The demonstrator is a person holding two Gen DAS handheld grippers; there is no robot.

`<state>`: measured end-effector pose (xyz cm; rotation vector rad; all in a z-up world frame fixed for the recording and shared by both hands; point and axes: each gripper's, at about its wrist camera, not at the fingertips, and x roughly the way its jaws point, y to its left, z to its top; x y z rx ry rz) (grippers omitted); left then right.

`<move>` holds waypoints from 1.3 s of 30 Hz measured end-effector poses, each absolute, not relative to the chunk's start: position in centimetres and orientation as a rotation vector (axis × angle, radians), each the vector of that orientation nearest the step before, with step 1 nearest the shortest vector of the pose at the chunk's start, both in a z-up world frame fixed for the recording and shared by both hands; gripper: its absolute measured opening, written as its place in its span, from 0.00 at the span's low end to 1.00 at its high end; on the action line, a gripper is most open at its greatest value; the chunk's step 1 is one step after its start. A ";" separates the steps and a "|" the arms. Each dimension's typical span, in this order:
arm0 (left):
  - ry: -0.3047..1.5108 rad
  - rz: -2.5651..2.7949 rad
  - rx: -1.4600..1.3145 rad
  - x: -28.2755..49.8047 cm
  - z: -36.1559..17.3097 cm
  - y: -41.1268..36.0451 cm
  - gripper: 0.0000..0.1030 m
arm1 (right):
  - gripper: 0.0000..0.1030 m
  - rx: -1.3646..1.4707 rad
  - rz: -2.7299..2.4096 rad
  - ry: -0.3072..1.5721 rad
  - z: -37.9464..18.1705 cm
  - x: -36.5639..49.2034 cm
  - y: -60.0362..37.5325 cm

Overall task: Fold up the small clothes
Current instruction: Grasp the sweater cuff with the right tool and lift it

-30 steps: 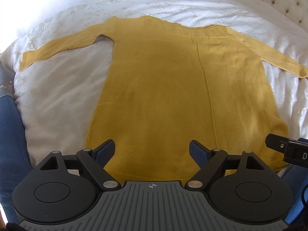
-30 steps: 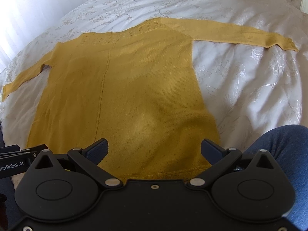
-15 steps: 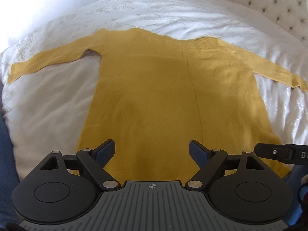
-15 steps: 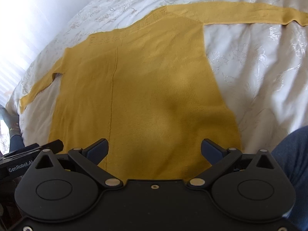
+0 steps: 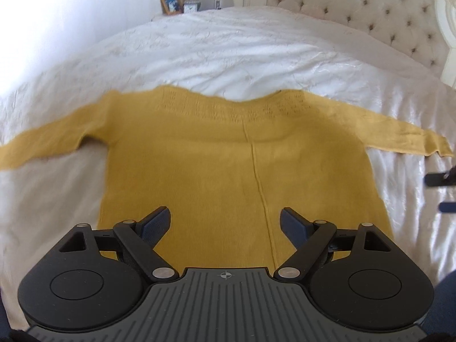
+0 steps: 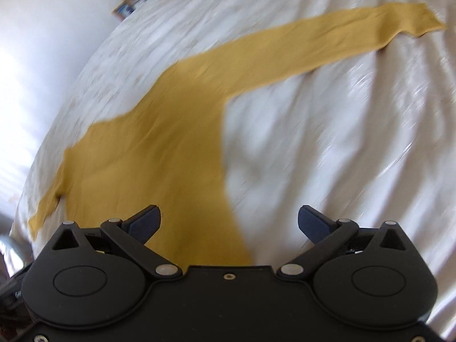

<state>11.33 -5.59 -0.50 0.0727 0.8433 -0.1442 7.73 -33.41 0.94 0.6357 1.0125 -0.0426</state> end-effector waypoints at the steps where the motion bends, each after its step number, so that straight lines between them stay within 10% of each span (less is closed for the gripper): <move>1: 0.835 -0.141 0.083 12.0 -0.5 -6.0 0.82 | 0.99 0.651 -0.070 0.990 1.0 8.1 -34.9; 24: 0.888 -0.127 0.150 17.7 -5.5 -7.3 0.82 | 0.66 0.840 -0.652 0.667 -6.9 14.1 -59.9; 27: 0.908 -0.120 0.147 17.8 -6.7 -6.6 0.82 | 0.50 0.842 -0.668 0.645 -7.2 14.5 -60.1; 30: 0.931 -0.116 0.139 17.9 -8.0 -6.0 0.82 | 0.13 0.833 -0.672 0.642 -7.0 14.8 -60.4; 39: 0.941 -0.127 0.137 18.2 -9.4 -6.0 1.00 | 0.09 0.683 -0.669 0.568 0.9 15.4 -59.4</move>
